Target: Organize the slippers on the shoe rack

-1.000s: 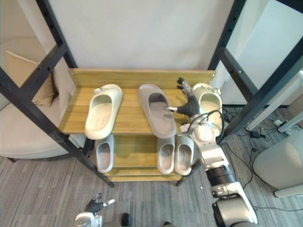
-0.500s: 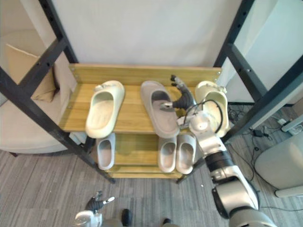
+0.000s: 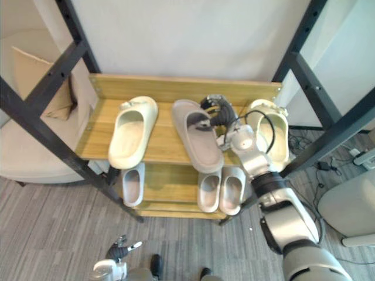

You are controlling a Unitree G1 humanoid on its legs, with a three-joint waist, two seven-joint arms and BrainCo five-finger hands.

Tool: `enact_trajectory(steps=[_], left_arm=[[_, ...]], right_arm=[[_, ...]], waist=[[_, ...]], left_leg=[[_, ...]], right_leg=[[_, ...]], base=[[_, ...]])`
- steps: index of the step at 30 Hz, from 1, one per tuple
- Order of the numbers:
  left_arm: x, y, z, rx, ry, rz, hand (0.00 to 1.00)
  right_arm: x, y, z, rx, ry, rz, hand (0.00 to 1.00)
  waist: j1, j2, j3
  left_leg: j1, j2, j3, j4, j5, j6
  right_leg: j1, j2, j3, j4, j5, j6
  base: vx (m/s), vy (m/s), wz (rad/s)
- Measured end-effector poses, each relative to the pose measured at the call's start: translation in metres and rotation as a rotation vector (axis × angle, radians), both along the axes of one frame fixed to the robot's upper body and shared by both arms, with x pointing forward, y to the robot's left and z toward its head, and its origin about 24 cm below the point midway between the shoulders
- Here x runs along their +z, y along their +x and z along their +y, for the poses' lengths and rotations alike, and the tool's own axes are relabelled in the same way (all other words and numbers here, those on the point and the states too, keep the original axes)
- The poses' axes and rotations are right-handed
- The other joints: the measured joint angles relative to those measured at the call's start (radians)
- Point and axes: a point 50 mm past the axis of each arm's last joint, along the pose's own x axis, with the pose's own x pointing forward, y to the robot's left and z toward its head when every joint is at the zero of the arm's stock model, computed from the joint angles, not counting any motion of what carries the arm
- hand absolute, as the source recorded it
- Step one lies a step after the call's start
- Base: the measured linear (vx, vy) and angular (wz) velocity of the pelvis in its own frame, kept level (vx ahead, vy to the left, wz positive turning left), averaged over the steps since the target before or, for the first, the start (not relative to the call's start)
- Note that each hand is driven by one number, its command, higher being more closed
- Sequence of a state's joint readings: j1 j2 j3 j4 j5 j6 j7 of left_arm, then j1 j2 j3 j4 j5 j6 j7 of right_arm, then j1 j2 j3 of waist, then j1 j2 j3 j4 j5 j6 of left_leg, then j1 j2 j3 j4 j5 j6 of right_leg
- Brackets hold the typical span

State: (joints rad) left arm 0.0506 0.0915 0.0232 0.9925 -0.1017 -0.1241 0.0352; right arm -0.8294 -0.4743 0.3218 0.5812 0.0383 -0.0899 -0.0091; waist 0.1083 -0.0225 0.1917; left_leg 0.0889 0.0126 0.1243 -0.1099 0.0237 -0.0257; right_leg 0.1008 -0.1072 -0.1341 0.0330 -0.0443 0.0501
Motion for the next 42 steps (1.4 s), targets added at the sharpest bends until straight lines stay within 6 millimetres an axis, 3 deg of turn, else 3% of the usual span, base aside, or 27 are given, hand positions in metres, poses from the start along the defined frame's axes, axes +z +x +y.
enact_trajectory(steps=[13, 18, 25, 31, 38, 42], left_arm=[[0.0, 0.0, 0.0, 0.002, 0.0, 0.001, 0.0], [-0.001, -0.002, 0.001, 0.031, -0.006, 0.007, 0.0], [-0.002, -0.007, 0.003, 0.027, 0.003, 0.028, 0.0], [-0.003, -0.008, 0.003, 0.018, 0.007, 0.036, 0.0], [-0.007, -0.021, 0.002, 0.022, 0.001, 0.07, 0.0], [-0.008, -0.024, 0.003, 0.019, 0.002, 0.085, 0.0]], right_arm=[[-0.004, -0.006, 0.001, 0.014, 0.015, -0.011, 1.0], [-0.012, -0.026, -0.005, 0.017, 0.079, -0.043, 1.0], [0.011, -0.058, -0.014, 0.021, 0.187, -0.22, 1.0], [0.02, -0.087, -0.019, 0.053, 0.282, -0.329, 1.0], [0.005, -0.123, -0.02, 0.127, 0.383, -0.319, 1.0], [-0.02, -0.141, -0.018, 0.169, 0.419, -0.216, 1.0]], waist=[[-0.002, 0.0, 0.0], [-0.011, 0.0, 0.0], [-0.048, 0.004, -0.002], [-0.054, 0.007, -0.004], [-0.076, 0.023, -0.055], [-0.079, 0.019, -0.072]], left_leg=[[0.001, 0.009, 0.002, 0.0, 0.006, -0.008], [0.001, 0.011, 0.001, 0.005, 0.008, -0.01], [0.001, 0.01, 0.004, 0.005, 0.015, -0.011], [0.002, 0.009, 0.007, 0.005, 0.021, -0.015], [0.005, 0.011, 0.022, 0.005, 0.022, -0.016], [0.016, 0.009, 0.022, 0.005, 0.021, -0.016]], right_leg=[[0.001, 0.007, -0.002, 0.0, 0.0, 0.0], [0.0, 0.009, 0.001, 0.0, 0.0, 0.0], [-0.004, 0.009, 0.006, -0.004, -0.001, 0.002], [-0.001, 0.006, 0.016, -0.015, -0.01, 0.014], [-0.004, 0.007, 0.03, -0.018, -0.01, 0.015], [0.007, 0.007, 0.032, -0.02, -0.01, 0.015]], base=[[-0.02, -0.018, 0.0], [-0.01, -0.005, 0.0], [-0.02, -0.008, -0.01], [0.0, 0.0, -0.01], [-0.01, -0.002, -0.06], [0.0, 0.001, -0.02]])
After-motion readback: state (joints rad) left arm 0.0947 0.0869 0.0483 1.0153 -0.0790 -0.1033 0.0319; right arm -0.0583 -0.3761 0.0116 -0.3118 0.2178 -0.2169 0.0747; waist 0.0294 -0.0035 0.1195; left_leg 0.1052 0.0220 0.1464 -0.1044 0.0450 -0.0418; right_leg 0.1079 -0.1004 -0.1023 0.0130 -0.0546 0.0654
